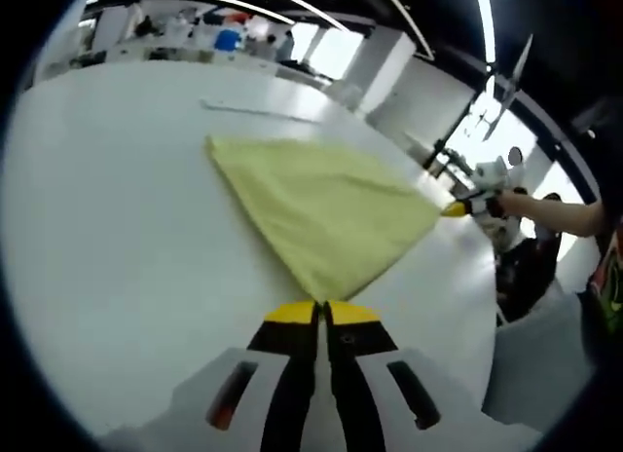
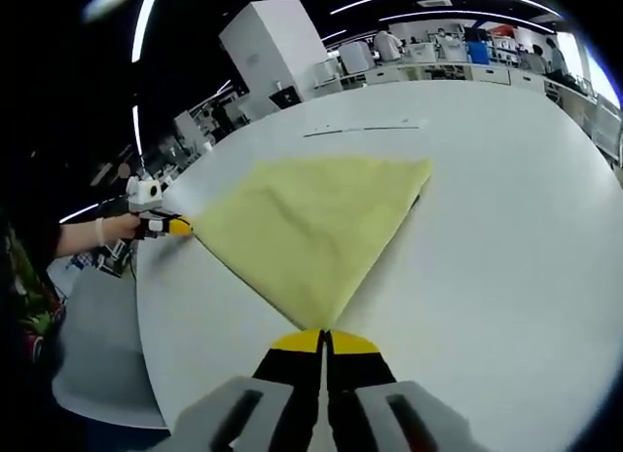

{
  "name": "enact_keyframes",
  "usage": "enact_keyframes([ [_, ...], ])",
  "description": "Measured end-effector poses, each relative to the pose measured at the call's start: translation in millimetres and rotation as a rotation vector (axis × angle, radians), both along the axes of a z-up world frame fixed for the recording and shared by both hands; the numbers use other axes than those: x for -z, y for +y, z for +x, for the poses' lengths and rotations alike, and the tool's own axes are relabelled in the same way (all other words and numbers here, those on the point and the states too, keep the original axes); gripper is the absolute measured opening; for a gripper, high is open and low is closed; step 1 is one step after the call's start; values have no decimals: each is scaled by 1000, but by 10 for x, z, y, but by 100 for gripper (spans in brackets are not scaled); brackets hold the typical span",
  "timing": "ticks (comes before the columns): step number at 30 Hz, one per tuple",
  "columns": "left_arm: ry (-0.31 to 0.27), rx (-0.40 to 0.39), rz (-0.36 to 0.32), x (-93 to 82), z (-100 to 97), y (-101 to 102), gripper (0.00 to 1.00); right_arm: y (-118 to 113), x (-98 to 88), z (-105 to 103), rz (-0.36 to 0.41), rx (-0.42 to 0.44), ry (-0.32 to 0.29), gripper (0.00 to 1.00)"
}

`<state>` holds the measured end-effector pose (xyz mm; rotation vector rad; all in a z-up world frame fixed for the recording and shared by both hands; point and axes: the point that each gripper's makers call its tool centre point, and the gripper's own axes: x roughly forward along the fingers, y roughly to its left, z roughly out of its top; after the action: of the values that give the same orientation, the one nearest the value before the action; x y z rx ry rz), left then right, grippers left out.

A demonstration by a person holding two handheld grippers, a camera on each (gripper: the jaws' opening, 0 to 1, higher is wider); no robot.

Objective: Fold the garment on the visible template until the final outline fits inside the template.

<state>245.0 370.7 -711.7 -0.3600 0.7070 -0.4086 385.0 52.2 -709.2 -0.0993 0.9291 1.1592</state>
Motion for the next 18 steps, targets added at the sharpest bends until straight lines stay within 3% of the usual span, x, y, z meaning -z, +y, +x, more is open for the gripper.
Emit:
enact_keyframes([
  [7, 11, 7, -16, -46, -93, 1, 0, -17, 5, -51, -6, -4, 6, 0],
  [18, 39, 32, -24, -48, -410, -92, 0, -155, 41, -410, 8, -7, 51, 0],
])
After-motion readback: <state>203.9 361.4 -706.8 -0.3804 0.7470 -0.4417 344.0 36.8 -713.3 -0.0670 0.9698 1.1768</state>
